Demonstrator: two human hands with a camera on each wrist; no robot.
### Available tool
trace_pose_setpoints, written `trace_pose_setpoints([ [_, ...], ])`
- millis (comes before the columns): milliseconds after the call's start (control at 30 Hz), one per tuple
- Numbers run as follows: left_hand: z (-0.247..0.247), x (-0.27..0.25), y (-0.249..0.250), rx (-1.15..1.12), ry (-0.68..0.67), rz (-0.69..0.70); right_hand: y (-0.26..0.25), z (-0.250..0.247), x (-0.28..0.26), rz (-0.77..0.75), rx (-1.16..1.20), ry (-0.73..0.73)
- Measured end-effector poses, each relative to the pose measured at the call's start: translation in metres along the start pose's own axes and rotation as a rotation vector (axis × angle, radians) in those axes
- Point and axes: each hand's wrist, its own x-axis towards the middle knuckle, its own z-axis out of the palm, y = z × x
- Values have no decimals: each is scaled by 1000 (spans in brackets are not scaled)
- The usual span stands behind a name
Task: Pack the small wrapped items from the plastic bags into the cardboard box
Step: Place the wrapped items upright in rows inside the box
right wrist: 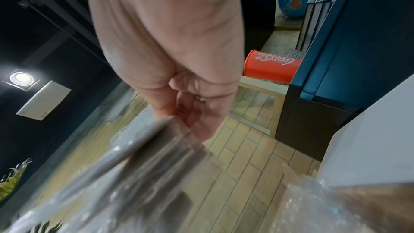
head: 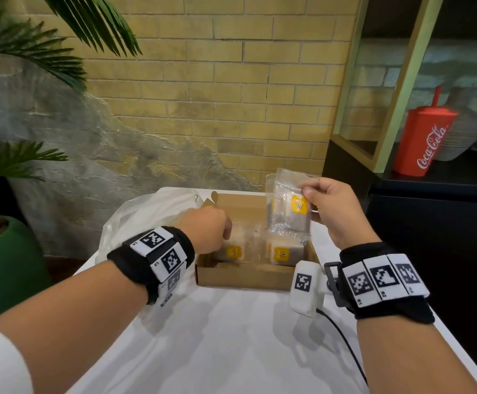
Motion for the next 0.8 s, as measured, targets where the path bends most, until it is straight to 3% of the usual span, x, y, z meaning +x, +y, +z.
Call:
trace_pose_setpoints([
  [367, -4, 4, 7, 100, -18, -34, 0, 1, -1, 11, 1, -30],
  [500, -8, 6, 12, 60, 175, -30, 0, 0, -1, 10, 14, -19],
  [567, -13, 5, 15, -220, 301, 10, 1, -1, -1, 7, 0, -12],
  [633, -18, 4, 22, -636, 311, 48, 1, 0, -1, 9, -10, -17],
  [700, -23, 1, 31, -976, 221, 73, 1, 2, -1, 11, 15, -45],
  [800, -22, -1, 42, -1271, -37, 102, -1, 7, -4, 15, 71, -115],
])
